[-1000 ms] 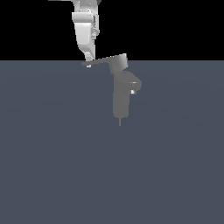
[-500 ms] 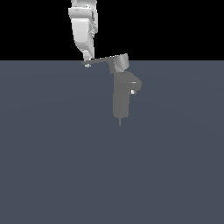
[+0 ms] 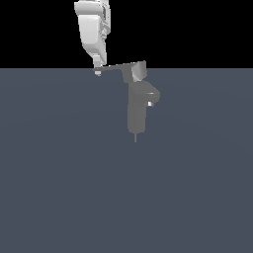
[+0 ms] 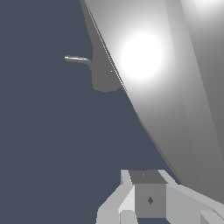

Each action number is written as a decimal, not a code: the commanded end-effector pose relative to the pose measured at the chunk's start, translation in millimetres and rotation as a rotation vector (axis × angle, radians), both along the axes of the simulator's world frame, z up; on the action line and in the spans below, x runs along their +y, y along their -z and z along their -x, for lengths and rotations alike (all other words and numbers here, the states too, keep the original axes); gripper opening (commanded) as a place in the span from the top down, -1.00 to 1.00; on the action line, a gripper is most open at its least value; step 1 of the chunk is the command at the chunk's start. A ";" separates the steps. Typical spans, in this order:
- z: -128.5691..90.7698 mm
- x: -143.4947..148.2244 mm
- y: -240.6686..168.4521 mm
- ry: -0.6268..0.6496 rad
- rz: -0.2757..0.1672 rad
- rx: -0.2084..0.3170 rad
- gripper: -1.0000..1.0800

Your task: Turn on the faucet by rotating a designated handle.

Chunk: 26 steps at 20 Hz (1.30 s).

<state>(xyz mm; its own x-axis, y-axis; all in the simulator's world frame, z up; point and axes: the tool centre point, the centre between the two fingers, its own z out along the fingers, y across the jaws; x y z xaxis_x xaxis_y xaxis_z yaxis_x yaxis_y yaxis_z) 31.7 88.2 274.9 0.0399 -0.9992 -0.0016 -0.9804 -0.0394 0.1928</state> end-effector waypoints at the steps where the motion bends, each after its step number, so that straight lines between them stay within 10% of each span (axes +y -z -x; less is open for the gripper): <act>1: 8.6 0.8 -2.3 -0.001 0.000 0.004 1.00; 26: 64.2 -32.0 -11.0 0.001 0.003 0.006 1.00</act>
